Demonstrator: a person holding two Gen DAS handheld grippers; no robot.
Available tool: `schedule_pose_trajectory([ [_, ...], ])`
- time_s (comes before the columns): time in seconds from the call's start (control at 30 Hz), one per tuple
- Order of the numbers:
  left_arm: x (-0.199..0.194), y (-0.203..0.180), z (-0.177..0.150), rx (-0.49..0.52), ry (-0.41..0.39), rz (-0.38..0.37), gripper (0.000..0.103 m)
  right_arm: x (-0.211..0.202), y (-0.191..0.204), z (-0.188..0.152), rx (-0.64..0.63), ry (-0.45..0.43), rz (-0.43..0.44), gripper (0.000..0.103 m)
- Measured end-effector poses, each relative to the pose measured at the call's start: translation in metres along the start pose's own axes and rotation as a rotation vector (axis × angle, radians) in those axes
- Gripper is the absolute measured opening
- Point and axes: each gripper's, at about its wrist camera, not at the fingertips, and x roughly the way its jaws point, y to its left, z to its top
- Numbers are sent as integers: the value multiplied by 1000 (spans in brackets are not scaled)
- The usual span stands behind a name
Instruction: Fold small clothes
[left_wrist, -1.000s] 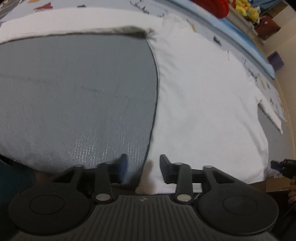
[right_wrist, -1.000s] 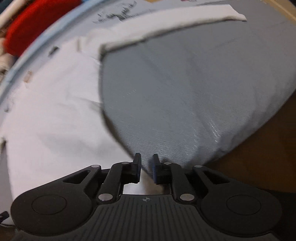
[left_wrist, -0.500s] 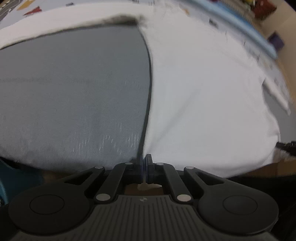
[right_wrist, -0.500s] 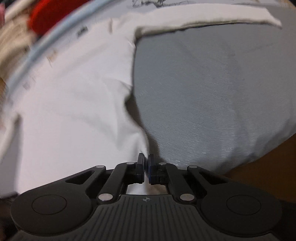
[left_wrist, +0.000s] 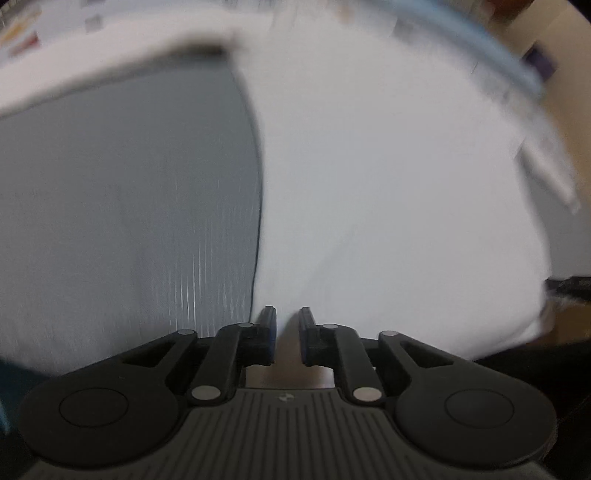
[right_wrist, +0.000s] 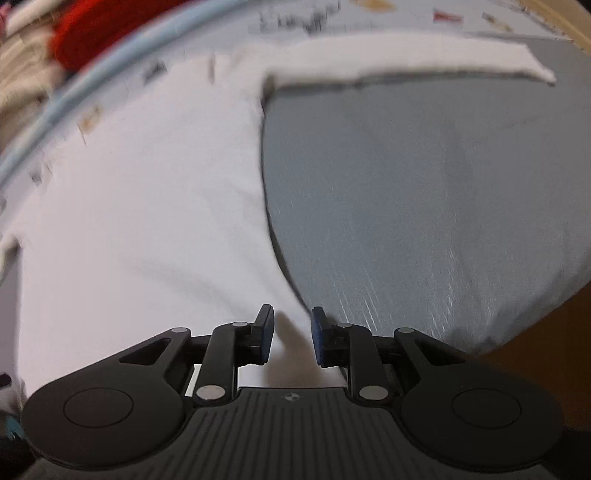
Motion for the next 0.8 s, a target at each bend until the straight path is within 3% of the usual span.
schedule_pose_trajectory([
  [0.07, -2, -7, 4, 21, -15, 19, 14, 10, -3, -1, -29, 46, -92, 19],
  [0.1, -7, -8, 8, 16, -47, 21, 14, 6, -4, 0, -17, 37, -93, 19],
  [0.3, -47, -24, 33, -2, -279, 67, 14, -43, -9, 19, 79, -212, -39, 19],
  [0.47, -90, -48, 79, 15, -387, 34, 14, -72, 15, 65, 49, -348, 50, 20],
  [0.63, -94, -43, 175, 7, -477, 43, 13, -80, 63, 138, -63, -478, 150, 19],
  [0.8, -55, -18, 239, -56, -537, 9, 13, -28, 91, 197, -121, -452, 200, 20],
])
